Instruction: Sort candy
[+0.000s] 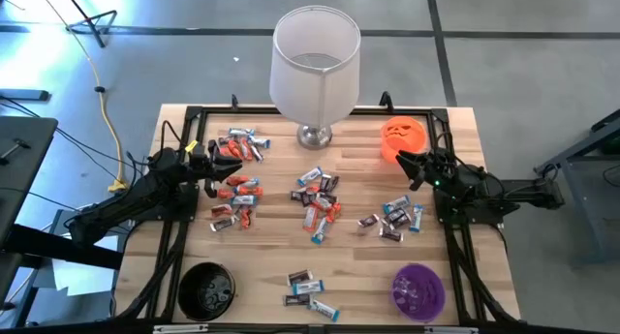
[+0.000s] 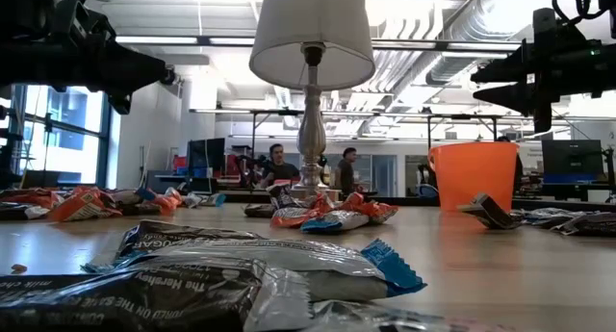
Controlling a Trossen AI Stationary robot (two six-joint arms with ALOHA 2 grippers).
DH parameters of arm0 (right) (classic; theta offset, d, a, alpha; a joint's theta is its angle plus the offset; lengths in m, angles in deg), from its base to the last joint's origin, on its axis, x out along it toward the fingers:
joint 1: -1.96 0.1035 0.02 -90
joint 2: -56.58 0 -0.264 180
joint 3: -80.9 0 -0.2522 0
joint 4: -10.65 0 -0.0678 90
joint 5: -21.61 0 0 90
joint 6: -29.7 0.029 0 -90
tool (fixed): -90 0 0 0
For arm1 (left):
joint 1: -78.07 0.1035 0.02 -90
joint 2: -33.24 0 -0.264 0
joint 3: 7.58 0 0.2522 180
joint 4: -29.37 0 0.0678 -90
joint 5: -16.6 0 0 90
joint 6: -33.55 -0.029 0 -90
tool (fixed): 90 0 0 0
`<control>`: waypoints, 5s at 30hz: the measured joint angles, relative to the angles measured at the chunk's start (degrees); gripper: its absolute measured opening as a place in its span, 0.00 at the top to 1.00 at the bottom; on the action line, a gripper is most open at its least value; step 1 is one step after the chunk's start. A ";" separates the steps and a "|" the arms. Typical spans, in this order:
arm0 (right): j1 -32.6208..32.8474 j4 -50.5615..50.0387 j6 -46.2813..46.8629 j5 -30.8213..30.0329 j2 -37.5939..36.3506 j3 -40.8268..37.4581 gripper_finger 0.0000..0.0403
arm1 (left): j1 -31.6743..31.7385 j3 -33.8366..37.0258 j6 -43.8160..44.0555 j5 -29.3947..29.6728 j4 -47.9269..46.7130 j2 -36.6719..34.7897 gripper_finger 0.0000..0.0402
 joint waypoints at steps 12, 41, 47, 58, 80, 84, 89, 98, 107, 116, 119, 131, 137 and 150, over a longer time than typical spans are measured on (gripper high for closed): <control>-0.01 0.00 0.00 -0.01 0.00 0.01 0.62 | 0.00 0.00 0.00 0.00 -0.01 0.00 0.84; 0.01 0.00 0.00 0.01 -0.01 -0.01 0.62 | -0.01 0.00 0.00 0.00 -0.01 0.01 0.84; 0.01 -0.02 0.00 -0.01 0.01 0.01 0.62 | 0.01 0.02 0.00 -0.01 -0.01 0.02 0.84; 0.00 0.00 0.00 -0.01 0.01 -0.01 0.62 | -0.01 0.02 0.00 0.01 -0.01 0.02 0.84; 0.01 -0.01 0.00 -0.01 -0.01 -0.01 0.62 | -0.01 0.00 0.00 0.01 -0.01 0.00 0.84; 0.01 -0.01 0.00 -0.01 -0.01 -0.01 0.62 | -0.01 0.01 0.00 -0.01 -0.01 0.01 0.84; 0.00 -0.01 0.00 0.01 0.01 -0.01 0.62 | -0.01 0.01 0.00 0.00 -0.01 0.00 0.84; -0.01 0.00 0.00 -0.01 -0.01 0.00 0.62 | 0.00 0.00 -6.86 0.01 0.02 0.20 0.84; -0.05 0.00 -0.30 -1.38 0.01 -0.01 0.62 | -0.01 0.00 -3.02 0.01 -0.01 0.18 0.84; -0.10 -0.07 3.71 -1.88 0.01 -0.01 0.62 | -0.01 0.00 -3.02 0.01 -0.01 0.17 0.84; -0.10 0.04 2.14 4.16 0.01 0.01 0.62 | -0.01 0.00 -3.02 0.01 -0.01 0.17 0.84; -0.10 -0.51 -5.52 19.06 0.01 -0.01 0.62 | 0.00 0.00 -3.02 0.01 0.00 0.17 0.84; -0.10 -1.05 -9.35 24.02 0.01 -0.01 0.62 | 0.01 0.00 -3.02 0.01 0.01 0.17 0.84; -0.10 -1.79 -8.62 24.28 0.01 -0.01 0.62 | 0.00 0.00 -3.02 0.01 0.00 0.17 0.84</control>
